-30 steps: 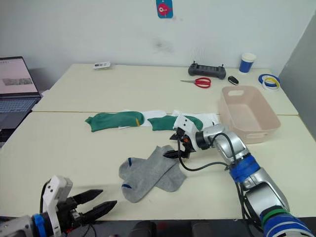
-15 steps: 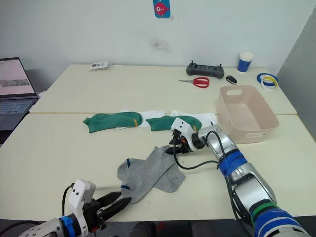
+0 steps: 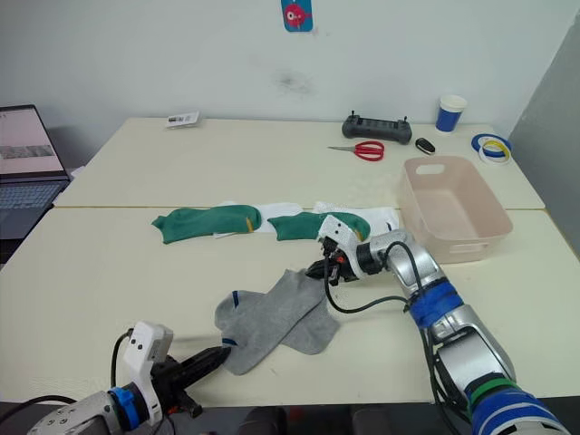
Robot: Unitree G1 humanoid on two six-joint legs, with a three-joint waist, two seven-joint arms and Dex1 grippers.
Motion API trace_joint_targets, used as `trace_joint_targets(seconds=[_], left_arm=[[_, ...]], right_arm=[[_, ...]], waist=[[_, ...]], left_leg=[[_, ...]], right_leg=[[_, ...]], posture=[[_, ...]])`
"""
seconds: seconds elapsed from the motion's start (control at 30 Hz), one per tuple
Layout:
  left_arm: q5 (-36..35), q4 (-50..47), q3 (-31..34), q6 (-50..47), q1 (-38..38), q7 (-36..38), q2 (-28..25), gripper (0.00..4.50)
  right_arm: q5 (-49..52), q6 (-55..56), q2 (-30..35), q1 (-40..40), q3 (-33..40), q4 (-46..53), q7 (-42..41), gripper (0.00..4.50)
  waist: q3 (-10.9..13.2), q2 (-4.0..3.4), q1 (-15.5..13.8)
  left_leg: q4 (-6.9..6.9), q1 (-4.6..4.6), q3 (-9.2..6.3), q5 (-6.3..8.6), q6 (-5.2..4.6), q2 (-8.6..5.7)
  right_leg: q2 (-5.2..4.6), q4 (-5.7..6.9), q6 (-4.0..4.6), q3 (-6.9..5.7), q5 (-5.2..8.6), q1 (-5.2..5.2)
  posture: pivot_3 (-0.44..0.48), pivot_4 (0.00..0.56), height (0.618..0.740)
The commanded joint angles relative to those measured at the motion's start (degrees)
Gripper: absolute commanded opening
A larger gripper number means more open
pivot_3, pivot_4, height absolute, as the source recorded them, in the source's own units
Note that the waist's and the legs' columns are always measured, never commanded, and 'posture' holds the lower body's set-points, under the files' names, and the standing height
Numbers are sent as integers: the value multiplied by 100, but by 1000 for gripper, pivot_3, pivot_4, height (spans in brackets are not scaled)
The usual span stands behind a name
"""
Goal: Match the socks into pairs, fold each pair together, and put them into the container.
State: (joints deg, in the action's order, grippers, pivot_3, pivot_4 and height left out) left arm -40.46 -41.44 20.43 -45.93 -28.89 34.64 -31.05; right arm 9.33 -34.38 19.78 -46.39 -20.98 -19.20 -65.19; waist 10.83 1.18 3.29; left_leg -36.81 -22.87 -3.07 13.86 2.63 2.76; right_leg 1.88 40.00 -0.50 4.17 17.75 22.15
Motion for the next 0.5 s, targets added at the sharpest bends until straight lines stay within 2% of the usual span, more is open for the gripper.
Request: trace_joint_targets(seconds=[0.03, 0.17, 0.3, 0.4, 0.5], left_arm=[[-322, -129, 334, -24, 25, 197, -284, 38], [-873, -121, 1101, -253, 188, 861, -1249, 38], [-1054, 265, 1484, -354, 485, 1489, -2139, 38], [-948, 744, 1384, -308, 939, 1873, -2690, 38], [-695, 1257, 976, -131, 1440, 2246, -3108, 38]], right_arm=[[238, -300, 78, 53, 221, 561, -21, 0], [744, -1299, 395, 365, 483, 1743, 16, 0], [1181, -2121, 605, 634, 741, 2613, 283, 0], [1602, -2855, 652, 893, 993, 3368, 589, 0], [2032, -3528, 589, 1211, 1209, 4124, 958, 0]], waist=[[1, -1, 0], [3, -4, -24], [5, -7, -11], [6, -9, -15], [6, -9, -7]], left_leg=[[0, 1, 0, 0, 0, 0], [0, -8, -8, 0, 1, 2], [8, -4, 1, 0, 1, 0], [13, -3, 5, 0, 1, -1], [20, -4, 7, 0, 1, 0]], right_leg=[[0, 0, 0, 1, 0, 0], [0, -2, 1, -2, 1, 9], [-1, -3, 4, -4, 5, 7], [-1, -5, 3, -5, 5, 12], [0, -7, 5, -7, 7, 16]], posture=[[0, 150, 740], [0, 150, 740], [0, 150, 740], [0, 150, 740], [0, 150, 740]])
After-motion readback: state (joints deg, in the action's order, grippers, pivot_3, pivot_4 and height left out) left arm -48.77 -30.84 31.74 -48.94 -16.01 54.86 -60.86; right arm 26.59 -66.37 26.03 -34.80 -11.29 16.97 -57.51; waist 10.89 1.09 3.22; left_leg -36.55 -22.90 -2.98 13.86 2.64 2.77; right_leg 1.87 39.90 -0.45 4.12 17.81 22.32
